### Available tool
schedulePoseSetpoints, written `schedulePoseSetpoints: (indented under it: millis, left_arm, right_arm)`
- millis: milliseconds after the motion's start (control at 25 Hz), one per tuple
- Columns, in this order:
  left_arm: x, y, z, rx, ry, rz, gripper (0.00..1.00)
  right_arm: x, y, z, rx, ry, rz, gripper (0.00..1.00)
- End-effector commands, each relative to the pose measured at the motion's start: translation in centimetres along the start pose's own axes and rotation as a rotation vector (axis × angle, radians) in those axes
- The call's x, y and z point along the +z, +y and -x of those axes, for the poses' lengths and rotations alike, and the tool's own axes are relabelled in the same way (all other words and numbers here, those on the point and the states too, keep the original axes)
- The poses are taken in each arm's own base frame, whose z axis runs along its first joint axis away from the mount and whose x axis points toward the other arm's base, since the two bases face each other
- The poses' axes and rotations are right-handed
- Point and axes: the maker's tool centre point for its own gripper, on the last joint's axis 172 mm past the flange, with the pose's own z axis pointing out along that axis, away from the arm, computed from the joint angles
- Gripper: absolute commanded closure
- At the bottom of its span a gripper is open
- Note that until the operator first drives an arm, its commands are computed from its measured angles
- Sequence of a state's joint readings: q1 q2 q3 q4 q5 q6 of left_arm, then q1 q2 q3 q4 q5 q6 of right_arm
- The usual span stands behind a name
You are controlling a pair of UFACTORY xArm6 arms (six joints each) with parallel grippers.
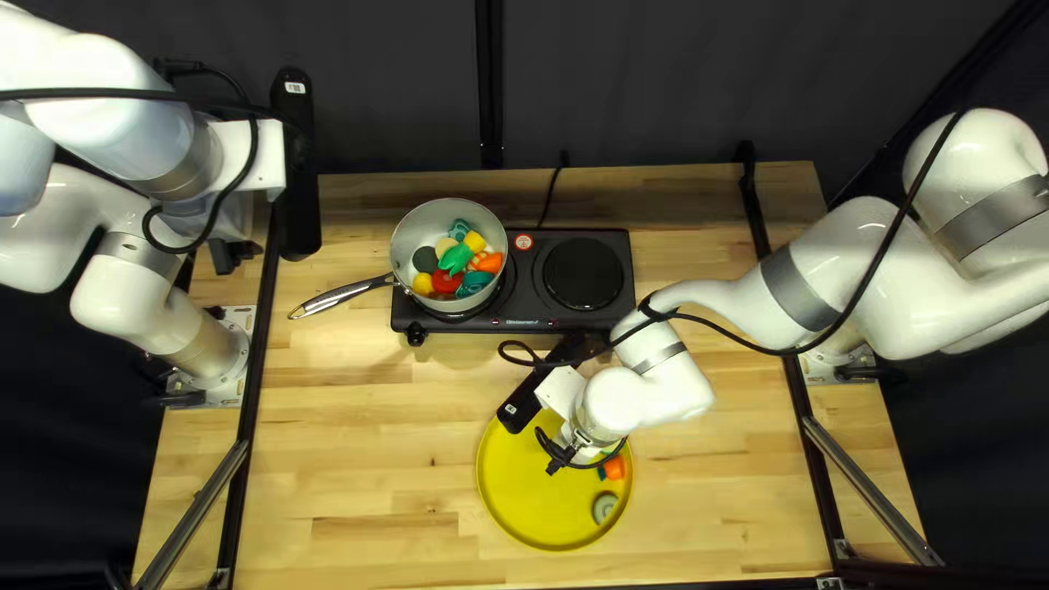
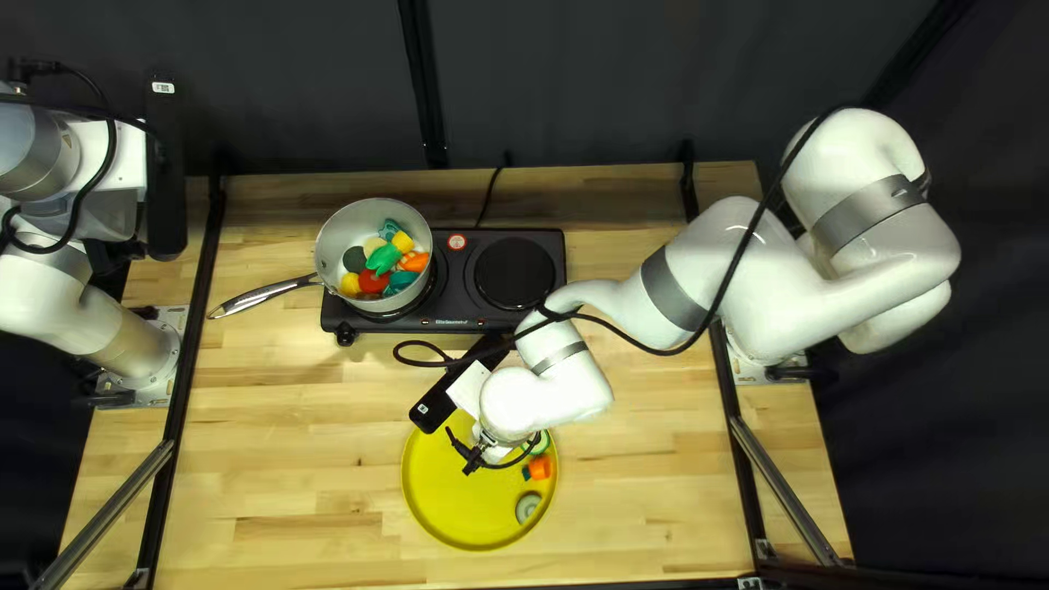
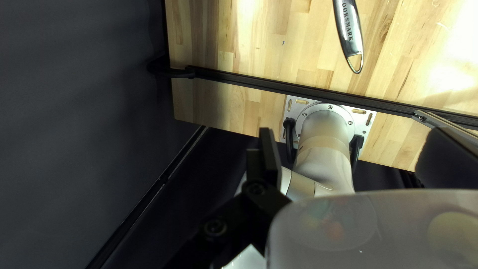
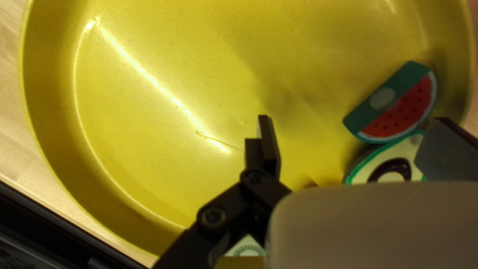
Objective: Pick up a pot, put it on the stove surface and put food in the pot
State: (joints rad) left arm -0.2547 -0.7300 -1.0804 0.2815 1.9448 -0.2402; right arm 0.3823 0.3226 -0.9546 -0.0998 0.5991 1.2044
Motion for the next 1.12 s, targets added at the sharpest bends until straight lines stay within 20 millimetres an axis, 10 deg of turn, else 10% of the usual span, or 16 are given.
schedulePoseSetpoints:
  millis: [40,1120]
  left_arm:
    - [0.0,0.0,0.0,0.0,0.0,0.0,0.0]
    - [0.0,0.0,0.0,0.0,0.0,0.0,0.0]
  right_arm:
    - [0.0,0.3,-0.1,0.002,-0.001,-0.001,0.0]
    - [1.4,0.5,-1.2,-0.003,-0.007,-0.025,0.0]
